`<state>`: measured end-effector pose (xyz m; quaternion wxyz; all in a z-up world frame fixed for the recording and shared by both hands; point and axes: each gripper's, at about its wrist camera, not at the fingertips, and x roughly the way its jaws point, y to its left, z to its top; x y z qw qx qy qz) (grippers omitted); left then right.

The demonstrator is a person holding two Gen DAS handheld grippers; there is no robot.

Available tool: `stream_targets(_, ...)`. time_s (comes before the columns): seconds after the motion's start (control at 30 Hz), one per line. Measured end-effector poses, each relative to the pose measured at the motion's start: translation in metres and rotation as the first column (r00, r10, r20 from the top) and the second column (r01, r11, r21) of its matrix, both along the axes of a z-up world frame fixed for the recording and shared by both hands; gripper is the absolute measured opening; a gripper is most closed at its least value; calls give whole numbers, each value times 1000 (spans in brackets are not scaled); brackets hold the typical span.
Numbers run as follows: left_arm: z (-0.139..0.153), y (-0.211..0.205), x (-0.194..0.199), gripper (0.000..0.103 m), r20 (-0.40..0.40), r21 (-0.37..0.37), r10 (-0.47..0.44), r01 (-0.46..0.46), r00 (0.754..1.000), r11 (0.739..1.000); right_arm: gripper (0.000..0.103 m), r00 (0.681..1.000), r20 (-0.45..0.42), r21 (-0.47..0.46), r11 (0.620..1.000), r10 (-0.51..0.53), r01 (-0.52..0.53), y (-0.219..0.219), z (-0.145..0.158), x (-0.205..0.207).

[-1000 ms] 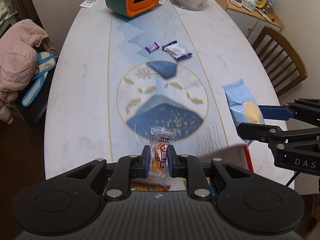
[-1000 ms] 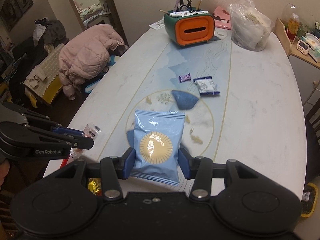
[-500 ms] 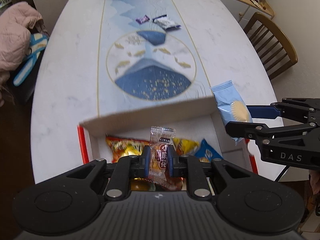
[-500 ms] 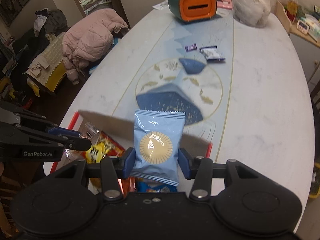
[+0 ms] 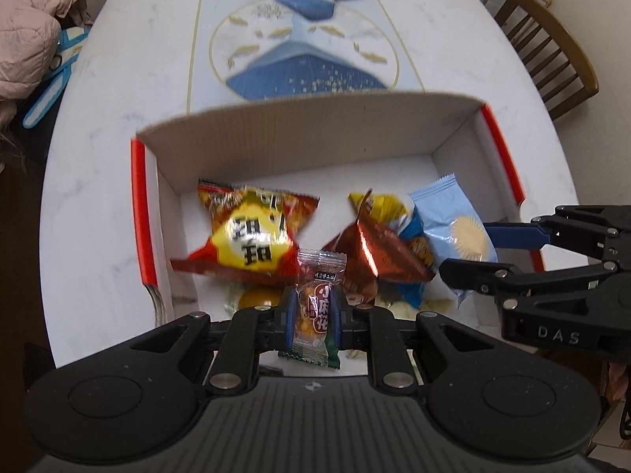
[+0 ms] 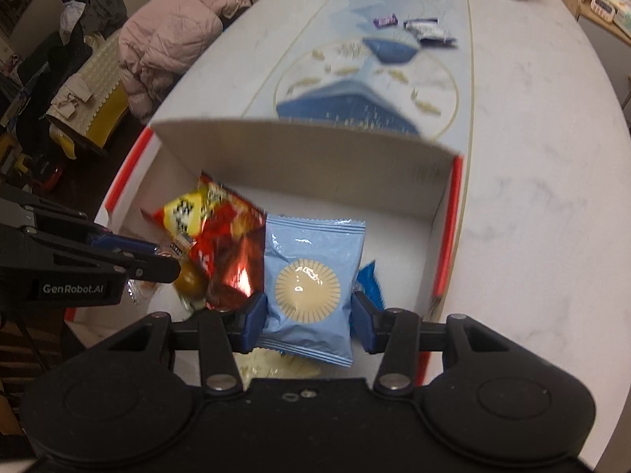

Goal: Organize snacks
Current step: 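Carry the candy and light blue packet into the white box with both grippers, then open both grippers to drop the candy and packet and lift out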

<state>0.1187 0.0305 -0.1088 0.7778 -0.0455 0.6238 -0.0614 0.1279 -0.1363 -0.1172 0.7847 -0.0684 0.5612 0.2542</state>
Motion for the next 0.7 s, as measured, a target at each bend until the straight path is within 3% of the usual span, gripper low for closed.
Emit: stream_targets(0.7,-43,-16,-17,17,-7,58,-25,25,1000,998,46,1000,-3,-43,999,6,-6,12,-26,-21)
